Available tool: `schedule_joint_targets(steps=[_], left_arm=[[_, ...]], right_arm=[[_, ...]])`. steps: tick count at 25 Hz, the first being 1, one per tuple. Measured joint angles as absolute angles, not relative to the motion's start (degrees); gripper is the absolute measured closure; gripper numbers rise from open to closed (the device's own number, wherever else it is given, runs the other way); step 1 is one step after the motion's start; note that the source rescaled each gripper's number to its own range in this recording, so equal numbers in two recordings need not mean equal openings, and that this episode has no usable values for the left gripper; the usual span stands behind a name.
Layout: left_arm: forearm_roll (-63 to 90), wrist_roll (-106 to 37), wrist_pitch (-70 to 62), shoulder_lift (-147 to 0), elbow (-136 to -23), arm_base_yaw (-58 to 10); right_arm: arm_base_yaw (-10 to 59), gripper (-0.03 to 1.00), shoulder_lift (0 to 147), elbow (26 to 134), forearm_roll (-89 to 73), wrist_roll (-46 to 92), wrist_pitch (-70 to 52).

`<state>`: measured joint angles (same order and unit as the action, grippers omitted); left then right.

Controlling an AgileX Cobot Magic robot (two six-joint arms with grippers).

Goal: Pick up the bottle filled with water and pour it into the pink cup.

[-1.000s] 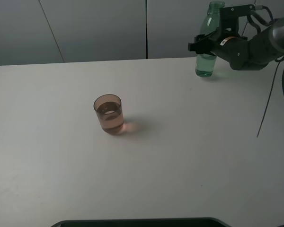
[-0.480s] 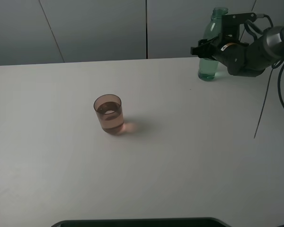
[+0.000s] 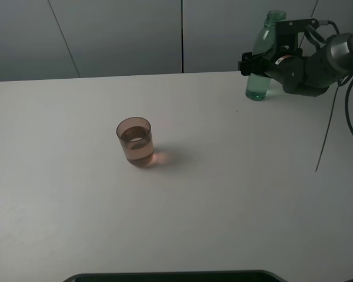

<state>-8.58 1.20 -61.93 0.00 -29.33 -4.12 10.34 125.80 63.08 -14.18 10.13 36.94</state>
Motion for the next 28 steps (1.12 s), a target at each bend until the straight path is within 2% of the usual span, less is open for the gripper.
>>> schedule_joint_targets(steps=[5, 16, 19, 25, 28], left_arm=[[-8.6, 1.3, -61.9, 0.0, -29.3, -4.1], [-8.6, 1.3, -61.9, 0.0, -29.3, -4.1], [-8.6, 1.3, -61.9, 0.0, -29.3, -4.1], [-8.6, 1.3, -61.9, 0.0, -29.3, -4.1], [-8.6, 1.3, -61.9, 0.0, -29.3, -4.1]], right_arm=[[10.3, -0.03, 121.7, 63.1, -14.3, 10.2, 35.0], [10.3, -0.03, 101.7, 63.1, -12.9, 12.5, 24.6], [9.0, -0.03, 95.7, 66.8, -13.0, 13.3, 10.1], [0.7, -0.03, 91.5, 82.3, -13.3, 10.2, -44.5], [-1.2, -0.03, 91.4, 85.5, -6.5, 7.1, -62.8]])
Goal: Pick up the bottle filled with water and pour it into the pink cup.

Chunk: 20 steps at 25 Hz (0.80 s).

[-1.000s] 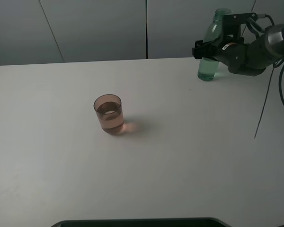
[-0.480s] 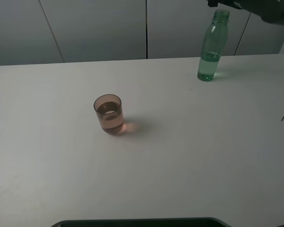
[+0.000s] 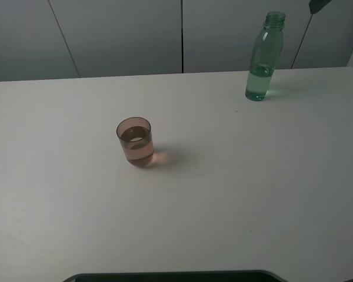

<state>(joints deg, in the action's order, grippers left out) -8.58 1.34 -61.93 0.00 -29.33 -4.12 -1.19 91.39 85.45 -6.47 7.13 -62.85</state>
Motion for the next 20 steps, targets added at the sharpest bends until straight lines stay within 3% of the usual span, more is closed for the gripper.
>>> schedule_joint_targets(steps=[9, 20], left_arm=[[-8.6, 1.1, -61.9, 0.1, -29.3, -4.1], [-8.6, 1.1, -61.9, 0.1, -29.3, -4.1]], right_arm=[[-2.4, -0.03, 83.2, 80.2, 3.4, 0.5, -69.5], [-2.4, -0.03, 57.5, 57.8, -1.2, 0.8, -69.9]])
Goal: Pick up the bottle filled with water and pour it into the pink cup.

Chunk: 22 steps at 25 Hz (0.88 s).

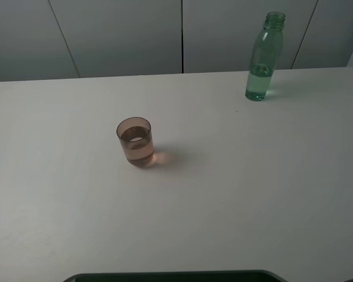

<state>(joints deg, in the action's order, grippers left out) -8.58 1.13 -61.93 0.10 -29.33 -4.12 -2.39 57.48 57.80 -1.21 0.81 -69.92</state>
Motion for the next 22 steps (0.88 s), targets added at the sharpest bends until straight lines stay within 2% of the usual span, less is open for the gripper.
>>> schedule_joint_targets(steps=[13, 22], left_arm=[[-8.6, 1.1, -61.9, 0.0, -29.3, -4.1], [-8.6, 1.1, -61.9, 0.0, -29.3, -4.1]], right_arm=[[-2.4, -0.03, 28.2, 35.0, -2.4, 3.6, -62.6], [-2.4, -0.03, 10.0, 30.3, -2.6, 4.1, -61.3]])
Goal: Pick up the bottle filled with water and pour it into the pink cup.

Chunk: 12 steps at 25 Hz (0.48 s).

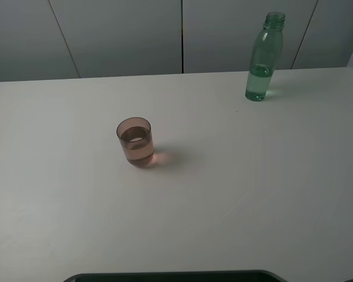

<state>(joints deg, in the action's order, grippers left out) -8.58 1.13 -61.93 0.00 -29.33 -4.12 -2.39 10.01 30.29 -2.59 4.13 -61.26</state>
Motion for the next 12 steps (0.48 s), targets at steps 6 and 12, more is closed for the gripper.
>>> schedule_joint_targets(steps=[6, 12], left_arm=[[-8.6, 1.1, -61.9, 0.1, -29.3, -4.1], [-8.6, 1.1, -61.9, 0.1, -29.3, -4.1]], right_arm=[[-2.4, -0.03, 0.2, 29.3, -2.6, 4.1, -62.6], [-2.4, -0.03, 0.0, 29.3, -2.7, 4.1, -62.9]])
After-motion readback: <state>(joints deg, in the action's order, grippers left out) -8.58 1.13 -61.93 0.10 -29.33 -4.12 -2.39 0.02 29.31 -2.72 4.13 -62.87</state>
